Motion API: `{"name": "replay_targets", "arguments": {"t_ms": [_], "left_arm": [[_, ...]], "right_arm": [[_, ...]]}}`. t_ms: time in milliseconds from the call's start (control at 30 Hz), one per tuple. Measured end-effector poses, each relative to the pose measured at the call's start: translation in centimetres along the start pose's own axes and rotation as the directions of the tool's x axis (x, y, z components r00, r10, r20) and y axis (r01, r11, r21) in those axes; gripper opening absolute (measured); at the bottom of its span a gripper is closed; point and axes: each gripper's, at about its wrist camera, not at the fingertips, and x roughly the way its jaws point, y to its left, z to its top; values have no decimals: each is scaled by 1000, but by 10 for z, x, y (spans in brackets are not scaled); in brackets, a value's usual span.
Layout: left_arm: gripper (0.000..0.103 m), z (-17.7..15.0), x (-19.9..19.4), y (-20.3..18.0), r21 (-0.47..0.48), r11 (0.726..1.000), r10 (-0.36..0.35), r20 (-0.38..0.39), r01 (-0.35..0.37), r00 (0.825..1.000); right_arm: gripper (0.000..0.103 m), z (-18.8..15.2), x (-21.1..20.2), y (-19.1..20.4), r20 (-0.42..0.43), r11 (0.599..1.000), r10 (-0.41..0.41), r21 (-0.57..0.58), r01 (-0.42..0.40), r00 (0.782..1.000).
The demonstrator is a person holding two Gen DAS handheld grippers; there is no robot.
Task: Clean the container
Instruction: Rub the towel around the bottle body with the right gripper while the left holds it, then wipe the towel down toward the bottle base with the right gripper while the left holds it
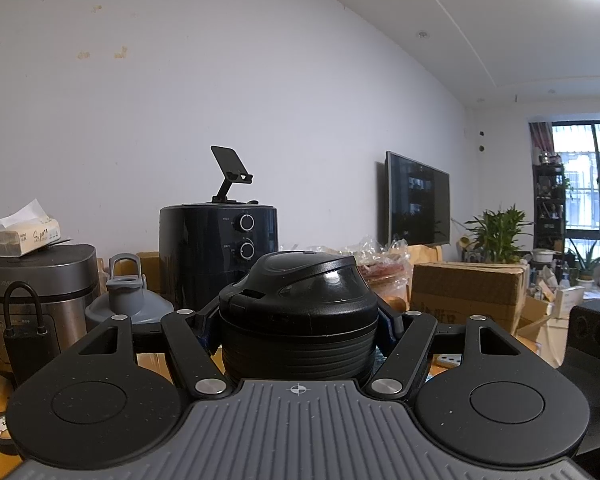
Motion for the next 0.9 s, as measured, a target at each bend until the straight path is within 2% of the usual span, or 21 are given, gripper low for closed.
{"name": "replay_targets", "arguments": {"t_ms": [700,900], "left_arm": [[68,-1,-2,3,-1,1000,1,-2,-1,1000],[68,-1,-1,1,3,1000,1,-7,-1,1000]], "right_arm": [[9,2,2,0,0,1000,3,6,-3,1000],[9,15,-3,4,43,1000,4,-1,-4,999]]}}
